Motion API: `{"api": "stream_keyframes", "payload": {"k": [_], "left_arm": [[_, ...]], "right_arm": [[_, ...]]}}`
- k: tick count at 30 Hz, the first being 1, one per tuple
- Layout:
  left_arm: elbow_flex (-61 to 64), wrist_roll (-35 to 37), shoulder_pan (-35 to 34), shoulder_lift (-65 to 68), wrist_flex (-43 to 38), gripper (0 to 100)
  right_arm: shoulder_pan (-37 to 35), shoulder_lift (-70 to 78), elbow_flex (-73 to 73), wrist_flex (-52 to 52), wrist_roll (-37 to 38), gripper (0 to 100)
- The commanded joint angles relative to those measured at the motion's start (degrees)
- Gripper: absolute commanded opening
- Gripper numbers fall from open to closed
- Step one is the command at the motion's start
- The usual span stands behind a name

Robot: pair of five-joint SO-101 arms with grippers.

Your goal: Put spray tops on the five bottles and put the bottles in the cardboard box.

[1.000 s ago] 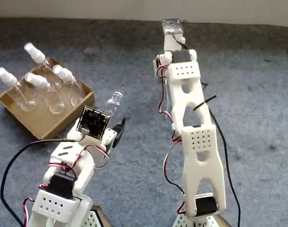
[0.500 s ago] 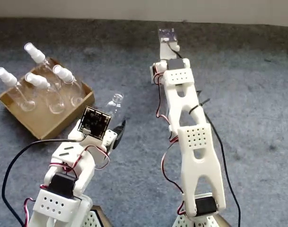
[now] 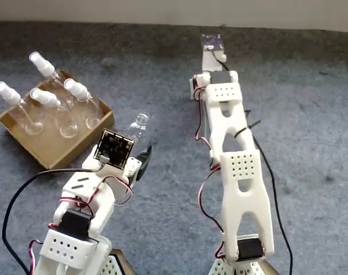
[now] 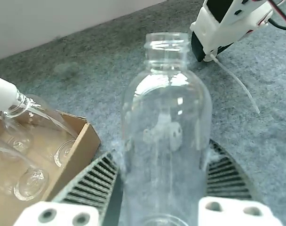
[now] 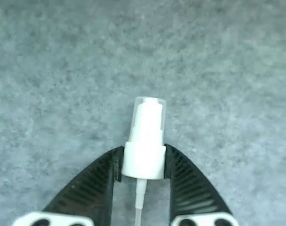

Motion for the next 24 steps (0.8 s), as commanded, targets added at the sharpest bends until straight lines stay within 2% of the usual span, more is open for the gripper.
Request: {"api": "stream_keyframes", "payload": {"k": [1, 5, 9, 12, 20, 24], "left_arm": [[-0.6, -0.5, 1.0, -0.7, -1.2, 8], [-0.6, -0.4, 2.6, -0.7, -1.3, 8], [-0.6, -0.4, 8.6, -0.7, -1.1, 8], [0.0, -0.5, 10.9, -0.7, -1.1, 8], [1.0, -0.5, 11.3, -0.7, -1.3, 7], [3.2, -0.5, 11.3, -0.7, -7.0, 7]], "right_arm": [[2.9, -2.6, -8.7, 4.9, 0.6, 5.0], [3.0, -3.2, -22.7, 14.1, 0.6, 5.0], [1.8, -4.4, -37.0, 21.1, 0.7, 5.0], [1.6, -8.0, -35.1, 25.4, 0.7, 5.0], [1.6, -22.9, -33.6, 33.5, 0.7, 5.0], [1.6, -29.8, -33.6, 34.5, 0.4, 5.0]]}}
